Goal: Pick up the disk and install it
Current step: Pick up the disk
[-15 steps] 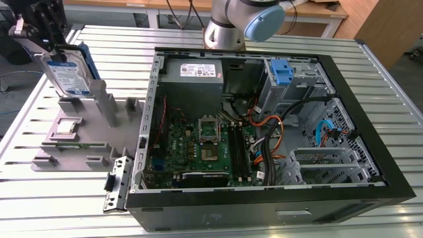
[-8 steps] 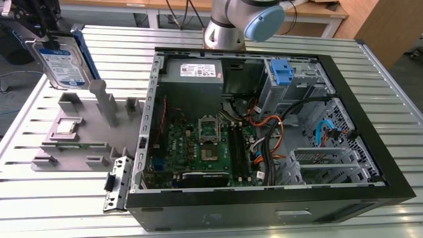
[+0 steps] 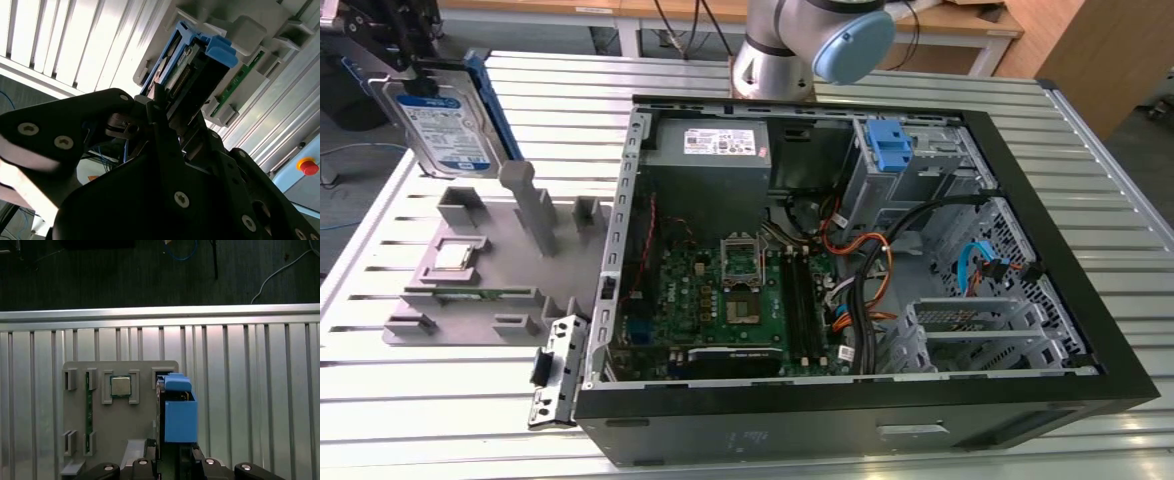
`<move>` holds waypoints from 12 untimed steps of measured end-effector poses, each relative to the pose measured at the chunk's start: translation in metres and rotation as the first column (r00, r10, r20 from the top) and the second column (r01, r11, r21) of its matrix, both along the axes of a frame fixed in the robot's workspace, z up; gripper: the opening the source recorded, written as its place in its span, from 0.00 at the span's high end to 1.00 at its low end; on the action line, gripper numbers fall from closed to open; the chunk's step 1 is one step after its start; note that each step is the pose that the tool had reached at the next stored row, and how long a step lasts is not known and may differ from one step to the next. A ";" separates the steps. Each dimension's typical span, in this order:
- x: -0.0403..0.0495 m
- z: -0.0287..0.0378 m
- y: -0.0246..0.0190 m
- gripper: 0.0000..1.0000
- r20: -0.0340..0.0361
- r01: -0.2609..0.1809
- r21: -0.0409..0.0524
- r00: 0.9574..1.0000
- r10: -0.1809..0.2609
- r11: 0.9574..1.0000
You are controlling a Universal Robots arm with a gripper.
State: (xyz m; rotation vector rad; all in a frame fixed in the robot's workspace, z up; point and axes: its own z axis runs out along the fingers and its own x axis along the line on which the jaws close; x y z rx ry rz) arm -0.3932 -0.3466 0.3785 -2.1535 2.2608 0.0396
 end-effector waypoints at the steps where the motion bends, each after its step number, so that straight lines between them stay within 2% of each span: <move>1: 0.0000 0.0000 0.0000 0.65 0.000 0.000 0.000 1.000 0.000 1.000; 12: 0.0000 0.0042 0.0000 0.65 0.000 0.000 0.000 1.000 0.000 1.000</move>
